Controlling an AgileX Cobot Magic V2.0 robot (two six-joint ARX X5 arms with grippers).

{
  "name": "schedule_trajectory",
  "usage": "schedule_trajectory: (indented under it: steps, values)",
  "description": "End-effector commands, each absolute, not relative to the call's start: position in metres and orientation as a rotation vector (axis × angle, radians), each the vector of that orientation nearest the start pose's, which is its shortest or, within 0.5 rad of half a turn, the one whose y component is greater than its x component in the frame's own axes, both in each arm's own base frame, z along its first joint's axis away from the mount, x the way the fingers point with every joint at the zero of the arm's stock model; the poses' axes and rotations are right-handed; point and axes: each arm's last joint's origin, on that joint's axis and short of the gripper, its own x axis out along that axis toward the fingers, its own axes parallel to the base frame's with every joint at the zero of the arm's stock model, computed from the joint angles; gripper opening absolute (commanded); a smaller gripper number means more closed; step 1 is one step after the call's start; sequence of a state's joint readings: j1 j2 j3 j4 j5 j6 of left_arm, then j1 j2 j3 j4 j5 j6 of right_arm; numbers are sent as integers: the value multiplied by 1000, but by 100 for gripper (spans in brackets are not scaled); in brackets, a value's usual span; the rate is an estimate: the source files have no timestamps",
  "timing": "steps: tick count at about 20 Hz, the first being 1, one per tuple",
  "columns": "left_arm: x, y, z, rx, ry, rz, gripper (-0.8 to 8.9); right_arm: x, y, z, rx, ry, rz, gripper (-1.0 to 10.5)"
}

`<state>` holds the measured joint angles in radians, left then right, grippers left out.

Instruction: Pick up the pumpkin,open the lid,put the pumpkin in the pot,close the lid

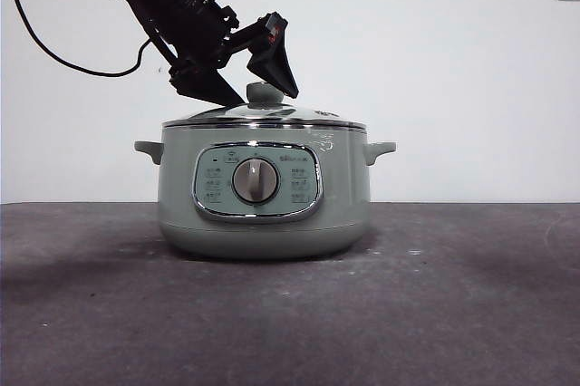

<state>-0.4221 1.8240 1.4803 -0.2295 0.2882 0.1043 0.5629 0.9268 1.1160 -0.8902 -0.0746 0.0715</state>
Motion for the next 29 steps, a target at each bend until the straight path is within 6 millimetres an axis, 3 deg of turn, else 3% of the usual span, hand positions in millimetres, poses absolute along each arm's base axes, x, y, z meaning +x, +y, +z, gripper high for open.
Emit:
schedule_trajectory:
  steps: [1,7,15,21,29]
  values:
    - [379,-182,274,135,564,-726,344,138,90,358,-97,707,581,-11]
    - [378,-181,276,133,566,-725,-12,138,90,358,-97,707,581,-11]
    - [375,-180,283,131,552,-729,-9,138,90,358,-96,707,581,-11]
    - [349,-165,337,131,472,-722,-9,139,91,358,-96,703,582,-11]
    - [281,-122,413,124,372,-683,-9,160,104,355,-85,663,587,-11]
